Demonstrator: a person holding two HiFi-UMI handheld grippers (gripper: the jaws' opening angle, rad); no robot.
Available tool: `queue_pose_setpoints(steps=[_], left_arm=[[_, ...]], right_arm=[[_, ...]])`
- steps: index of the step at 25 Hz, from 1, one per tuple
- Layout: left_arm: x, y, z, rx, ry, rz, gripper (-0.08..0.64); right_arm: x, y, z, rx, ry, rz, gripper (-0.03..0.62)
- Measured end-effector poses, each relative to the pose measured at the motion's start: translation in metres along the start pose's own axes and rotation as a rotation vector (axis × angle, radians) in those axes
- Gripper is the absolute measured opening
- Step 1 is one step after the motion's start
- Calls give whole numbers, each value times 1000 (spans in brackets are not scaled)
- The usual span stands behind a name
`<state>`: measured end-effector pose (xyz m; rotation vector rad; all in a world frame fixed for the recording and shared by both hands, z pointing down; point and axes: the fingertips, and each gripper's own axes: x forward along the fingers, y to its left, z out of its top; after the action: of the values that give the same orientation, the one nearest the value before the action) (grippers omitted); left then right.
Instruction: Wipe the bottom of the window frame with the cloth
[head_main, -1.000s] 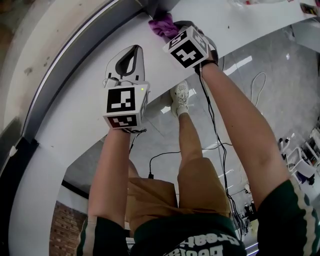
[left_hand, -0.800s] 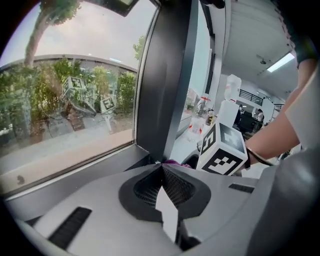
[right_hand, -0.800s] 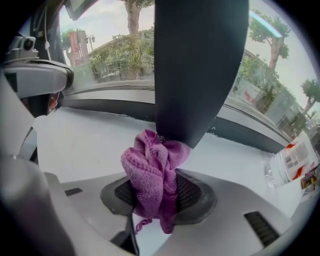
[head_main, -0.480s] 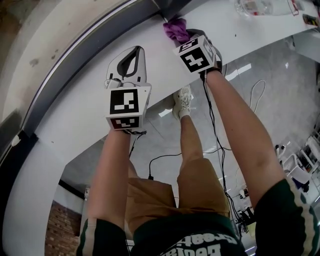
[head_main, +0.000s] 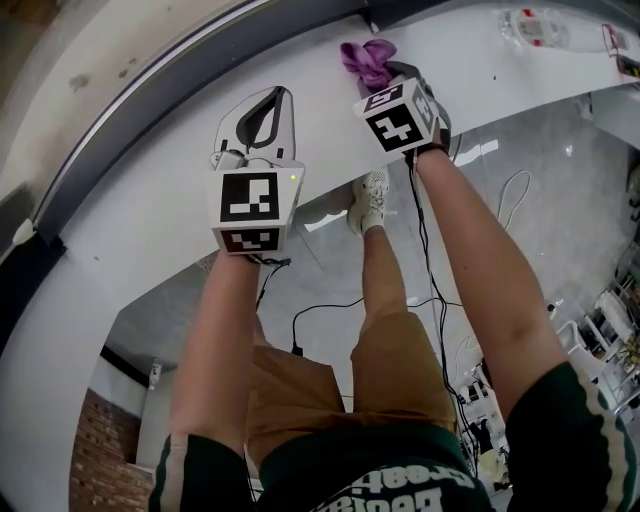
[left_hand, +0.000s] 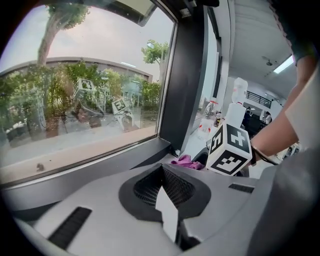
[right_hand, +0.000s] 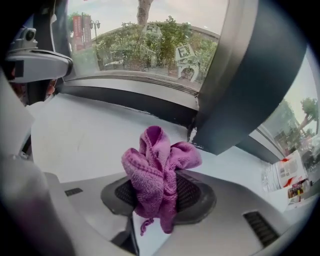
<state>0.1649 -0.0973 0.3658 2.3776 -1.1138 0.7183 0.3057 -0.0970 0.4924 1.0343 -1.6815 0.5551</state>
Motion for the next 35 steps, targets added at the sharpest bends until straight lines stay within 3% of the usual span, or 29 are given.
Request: queue_pose_setpoints(steps=[21,35], left_arm=[[-81,74,-44,-73,-28,94,6],[-143,125,-92,-121,-19,175,6]], right_arm=[[5,118,57,-48,-37,64,169],[4,201,89,-112,-66,100,169]])
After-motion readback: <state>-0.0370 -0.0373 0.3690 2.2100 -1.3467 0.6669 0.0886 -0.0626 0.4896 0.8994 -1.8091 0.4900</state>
